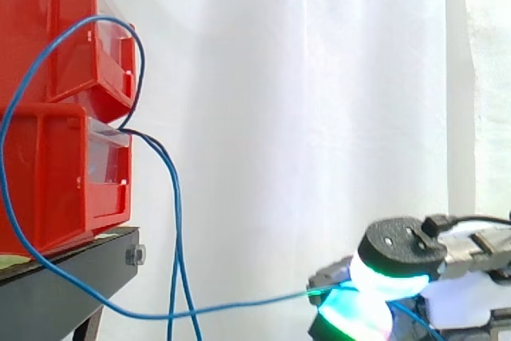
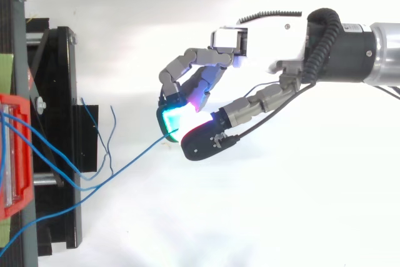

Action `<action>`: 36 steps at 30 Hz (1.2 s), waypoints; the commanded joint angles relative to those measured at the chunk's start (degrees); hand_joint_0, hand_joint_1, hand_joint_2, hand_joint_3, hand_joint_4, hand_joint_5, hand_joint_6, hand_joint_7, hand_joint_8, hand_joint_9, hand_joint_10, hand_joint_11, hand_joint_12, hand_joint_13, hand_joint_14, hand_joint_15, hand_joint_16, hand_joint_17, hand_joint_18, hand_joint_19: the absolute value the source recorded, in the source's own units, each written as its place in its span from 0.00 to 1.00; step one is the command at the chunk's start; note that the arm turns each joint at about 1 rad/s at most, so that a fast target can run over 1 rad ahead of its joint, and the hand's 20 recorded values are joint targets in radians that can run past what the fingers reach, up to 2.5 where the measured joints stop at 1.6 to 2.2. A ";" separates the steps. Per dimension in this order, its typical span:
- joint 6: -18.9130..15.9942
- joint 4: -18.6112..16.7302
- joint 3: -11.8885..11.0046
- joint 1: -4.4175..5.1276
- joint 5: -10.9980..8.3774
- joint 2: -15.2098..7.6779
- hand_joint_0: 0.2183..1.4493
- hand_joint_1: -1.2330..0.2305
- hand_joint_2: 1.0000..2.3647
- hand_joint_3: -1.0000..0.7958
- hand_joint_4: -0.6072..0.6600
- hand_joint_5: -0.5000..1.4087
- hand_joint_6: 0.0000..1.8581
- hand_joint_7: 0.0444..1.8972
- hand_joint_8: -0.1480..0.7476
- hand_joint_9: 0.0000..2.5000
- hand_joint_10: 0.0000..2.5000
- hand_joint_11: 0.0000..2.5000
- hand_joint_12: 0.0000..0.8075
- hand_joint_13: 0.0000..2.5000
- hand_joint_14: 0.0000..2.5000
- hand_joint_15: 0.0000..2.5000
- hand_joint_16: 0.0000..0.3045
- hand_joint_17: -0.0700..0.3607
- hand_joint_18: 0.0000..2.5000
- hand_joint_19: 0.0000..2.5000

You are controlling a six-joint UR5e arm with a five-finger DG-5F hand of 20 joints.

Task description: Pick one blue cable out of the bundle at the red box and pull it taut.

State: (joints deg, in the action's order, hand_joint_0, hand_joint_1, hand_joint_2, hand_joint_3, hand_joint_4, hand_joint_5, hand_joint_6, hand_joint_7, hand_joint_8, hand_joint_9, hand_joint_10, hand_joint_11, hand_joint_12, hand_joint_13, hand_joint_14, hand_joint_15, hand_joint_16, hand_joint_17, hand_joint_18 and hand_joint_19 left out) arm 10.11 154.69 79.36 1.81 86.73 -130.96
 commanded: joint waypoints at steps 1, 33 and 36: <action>0.00 -0.09 -0.52 0.03 -0.07 0.00 0.36 0.28 0.01 0.58 0.53 0.19 0.49 0.72 0.57 0.36 0.01 0.35 0.48 0.26 0.01 0.18 0.19 0.46 0.20 0.13; 0.00 -0.01 -0.52 0.03 -0.07 0.00 0.36 0.28 0.01 0.57 0.53 0.19 0.49 0.72 0.56 0.35 0.01 0.34 0.48 0.26 0.01 0.18 0.19 0.46 0.19 0.14; 0.00 -0.01 -0.52 0.03 -0.07 0.00 0.36 0.28 0.01 0.57 0.53 0.19 0.49 0.72 0.56 0.35 0.01 0.34 0.48 0.25 0.01 0.17 0.18 0.46 0.19 0.14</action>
State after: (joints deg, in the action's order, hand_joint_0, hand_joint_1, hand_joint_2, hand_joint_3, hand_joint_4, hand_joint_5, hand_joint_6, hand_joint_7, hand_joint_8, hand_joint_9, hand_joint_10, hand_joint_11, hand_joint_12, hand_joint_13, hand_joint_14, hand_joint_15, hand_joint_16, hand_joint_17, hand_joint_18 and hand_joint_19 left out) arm 10.11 154.69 78.84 1.83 86.67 -130.96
